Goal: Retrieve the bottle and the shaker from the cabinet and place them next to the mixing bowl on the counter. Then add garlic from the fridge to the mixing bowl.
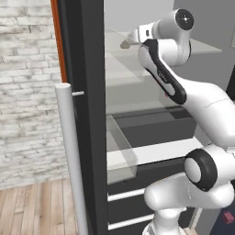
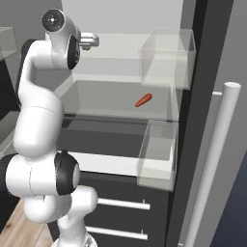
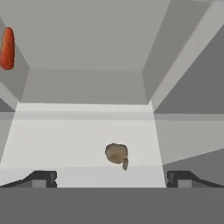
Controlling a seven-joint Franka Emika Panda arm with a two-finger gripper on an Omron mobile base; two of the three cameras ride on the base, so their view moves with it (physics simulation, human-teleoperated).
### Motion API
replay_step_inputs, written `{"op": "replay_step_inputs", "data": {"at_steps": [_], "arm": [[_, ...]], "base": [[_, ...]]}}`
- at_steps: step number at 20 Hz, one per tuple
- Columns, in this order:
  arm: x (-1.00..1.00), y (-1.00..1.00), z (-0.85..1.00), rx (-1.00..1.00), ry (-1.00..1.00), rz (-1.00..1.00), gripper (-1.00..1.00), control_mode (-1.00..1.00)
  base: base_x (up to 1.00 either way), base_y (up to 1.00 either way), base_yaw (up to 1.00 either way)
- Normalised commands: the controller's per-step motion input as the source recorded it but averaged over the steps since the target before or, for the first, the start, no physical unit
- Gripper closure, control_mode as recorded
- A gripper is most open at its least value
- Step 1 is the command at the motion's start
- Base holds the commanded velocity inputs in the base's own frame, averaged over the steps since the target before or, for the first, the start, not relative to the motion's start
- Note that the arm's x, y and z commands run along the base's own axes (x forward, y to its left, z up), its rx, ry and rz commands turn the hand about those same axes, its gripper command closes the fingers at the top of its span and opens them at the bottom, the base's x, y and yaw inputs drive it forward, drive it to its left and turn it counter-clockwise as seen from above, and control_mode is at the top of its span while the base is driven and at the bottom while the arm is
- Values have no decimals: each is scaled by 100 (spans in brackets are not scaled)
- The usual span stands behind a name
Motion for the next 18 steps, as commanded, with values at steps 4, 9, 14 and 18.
{"op": "replay_step_inputs", "data": {"at_steps": [4,9,14,18], "arm": [[70,1,-1,0,2,0,-100,-100],[71,4,0,0,8,0,-100,-100],[54,11,-4,0,6,2,-100,-100],[48,8,-11,0,2,5,-100,-100]], "base": [[0,0,0],[0,0,0],[0,0,0],[0,0,0]]}}
